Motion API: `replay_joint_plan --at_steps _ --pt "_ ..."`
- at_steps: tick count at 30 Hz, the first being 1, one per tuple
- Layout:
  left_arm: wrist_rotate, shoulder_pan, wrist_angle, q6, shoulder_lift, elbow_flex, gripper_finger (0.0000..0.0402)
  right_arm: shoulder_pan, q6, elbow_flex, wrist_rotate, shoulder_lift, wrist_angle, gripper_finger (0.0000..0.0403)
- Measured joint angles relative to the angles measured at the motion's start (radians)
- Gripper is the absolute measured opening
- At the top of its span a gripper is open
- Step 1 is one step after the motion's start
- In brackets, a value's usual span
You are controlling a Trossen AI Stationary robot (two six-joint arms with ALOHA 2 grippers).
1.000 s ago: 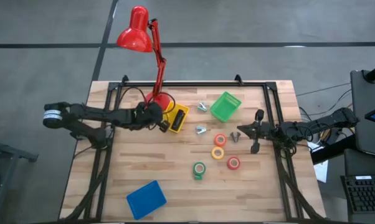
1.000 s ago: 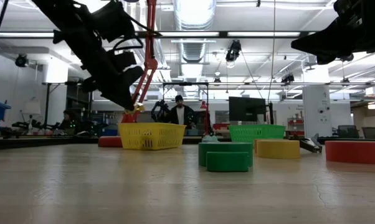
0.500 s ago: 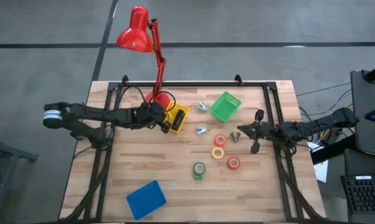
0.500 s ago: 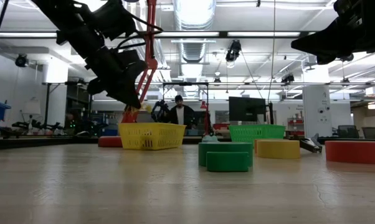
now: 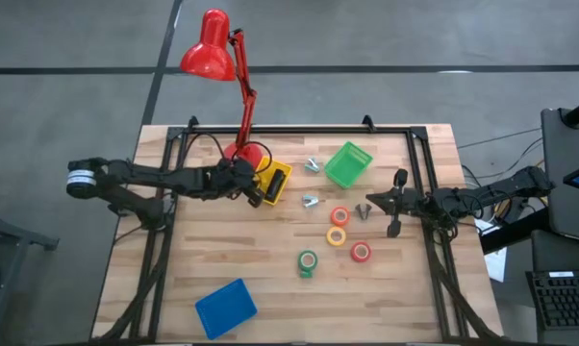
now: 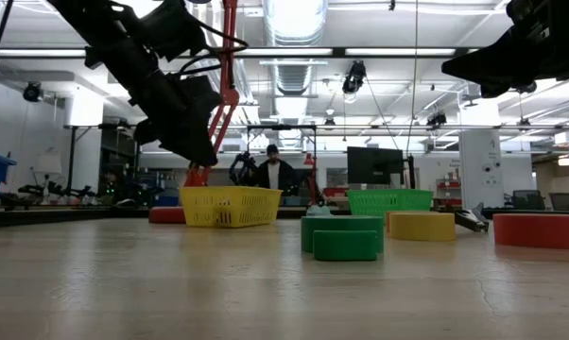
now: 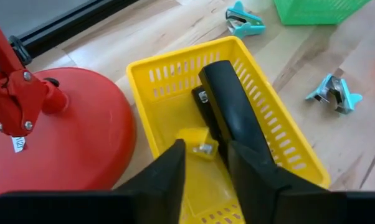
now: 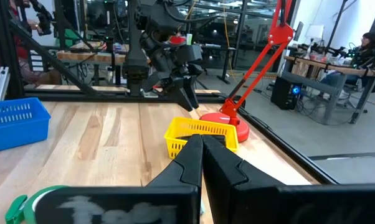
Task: Pick and place Stapler, Stapler remover, tape
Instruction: Put the green stapler into the blue bin
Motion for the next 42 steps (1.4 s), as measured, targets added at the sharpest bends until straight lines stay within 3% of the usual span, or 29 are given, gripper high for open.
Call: replay_joint_plan --at_steps 4,9,11,20,26,36,42 --pt "0.03 -0.015 0.04 -0.005 0.0 0.002 0.0172 0.0 0.0 0.0 0.0 0.0 0.0 0.0008" --pt "0.242 -0.087 0.186 0.029 0.0 0.003 0.0187 0.0 0.0 0.0 0.0 0.0 0.0 0.0008" --pt "0.281 -0.136 0.225 0.023 0.001 0.003 0.0187 0.0 0.001 0.0 0.0 0.0 0.0 0.0008" --pt "0.267 -0.332 0.294 0.031 0.009 0.003 0.0185 0.0 0.0 0.0 0.0 0.0 0.0 0.0008" --pt "0.187 -0.47 0.449 0.099 0.109 0.012 0.0186 0.0 0.001 0.0 0.0 0.0 0.0 0.0008" --pt "0.18 -0.534 0.464 0.165 0.349 0.15 0.0184 0.0 0.002 0.0 0.0 0.0 0.0 0.0008" --pt "0.164 -0.518 0.355 0.056 0.478 0.306 0.0183 0.0 0.002 0.0 0.0 0.0 0.0 0.0008"
